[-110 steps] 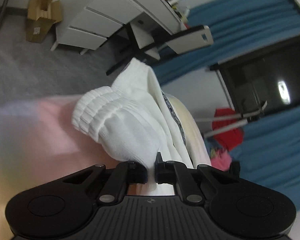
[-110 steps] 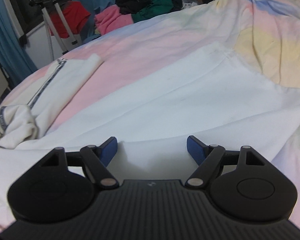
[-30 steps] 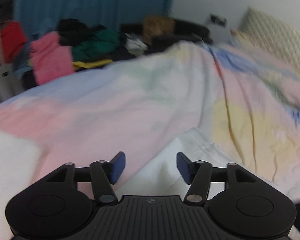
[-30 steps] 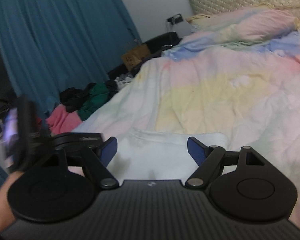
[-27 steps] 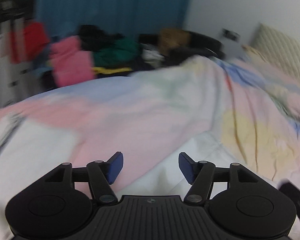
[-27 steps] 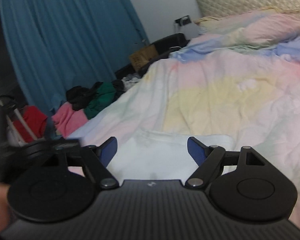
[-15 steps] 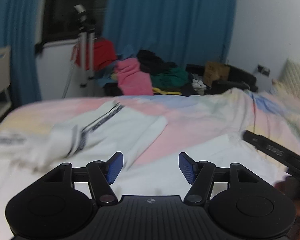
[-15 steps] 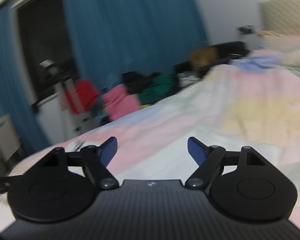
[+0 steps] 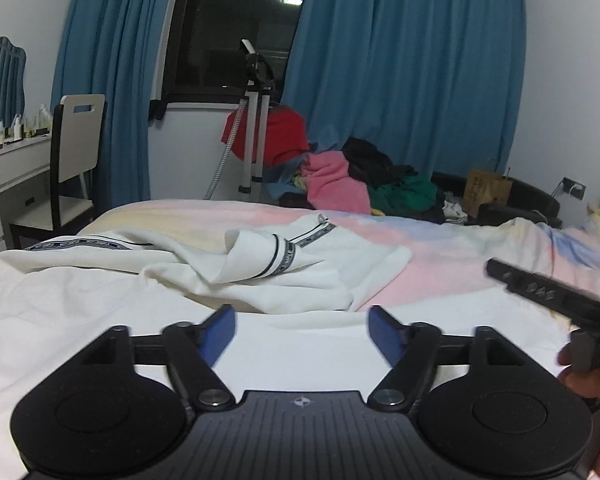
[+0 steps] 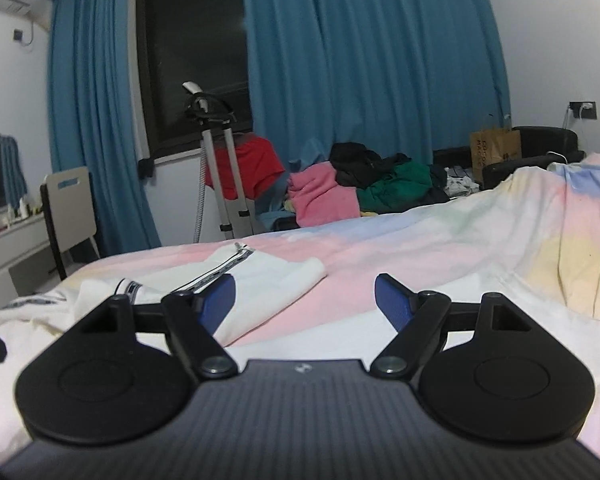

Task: Fold clothes

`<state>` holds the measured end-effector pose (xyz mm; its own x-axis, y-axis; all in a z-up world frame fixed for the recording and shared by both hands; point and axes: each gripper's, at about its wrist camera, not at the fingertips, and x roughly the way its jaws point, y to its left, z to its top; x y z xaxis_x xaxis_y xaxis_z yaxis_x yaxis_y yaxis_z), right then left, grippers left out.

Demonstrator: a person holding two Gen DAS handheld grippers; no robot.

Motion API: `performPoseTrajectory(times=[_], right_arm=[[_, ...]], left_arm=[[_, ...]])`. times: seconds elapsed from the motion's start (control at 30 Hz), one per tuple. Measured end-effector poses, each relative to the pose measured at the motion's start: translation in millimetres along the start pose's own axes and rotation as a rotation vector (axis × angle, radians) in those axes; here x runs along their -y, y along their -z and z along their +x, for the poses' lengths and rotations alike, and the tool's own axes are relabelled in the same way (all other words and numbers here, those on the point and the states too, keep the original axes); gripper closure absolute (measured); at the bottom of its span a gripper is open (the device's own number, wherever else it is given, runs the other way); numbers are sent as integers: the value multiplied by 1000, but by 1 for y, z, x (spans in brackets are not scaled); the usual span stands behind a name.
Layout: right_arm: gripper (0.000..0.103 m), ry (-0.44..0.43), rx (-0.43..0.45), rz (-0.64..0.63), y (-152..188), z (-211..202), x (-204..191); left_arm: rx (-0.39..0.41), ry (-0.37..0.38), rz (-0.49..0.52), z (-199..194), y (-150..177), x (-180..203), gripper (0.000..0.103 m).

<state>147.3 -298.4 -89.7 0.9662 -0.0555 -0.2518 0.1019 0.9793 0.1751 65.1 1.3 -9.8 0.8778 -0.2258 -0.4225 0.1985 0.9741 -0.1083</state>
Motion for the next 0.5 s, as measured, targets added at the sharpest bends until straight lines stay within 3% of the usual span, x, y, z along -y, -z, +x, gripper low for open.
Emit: performPoseTrajectory(times=[0.1, 0.2, 0.33, 0.5], right_arm=[[24, -15, -79, 31, 7, 15, -3], [24, -43, -192, 68, 18, 41, -3], [25, -107, -314, 93, 22, 93, -5], [24, -76, -359, 234, 22, 178, -3]], left_arm=[[14, 14, -1, 5, 3, 4, 17], [32, -31, -2, 9, 8, -2, 6], [27, -42, -45, 13, 15, -18, 3], [31, -68, -112, 32, 25, -48, 2]])
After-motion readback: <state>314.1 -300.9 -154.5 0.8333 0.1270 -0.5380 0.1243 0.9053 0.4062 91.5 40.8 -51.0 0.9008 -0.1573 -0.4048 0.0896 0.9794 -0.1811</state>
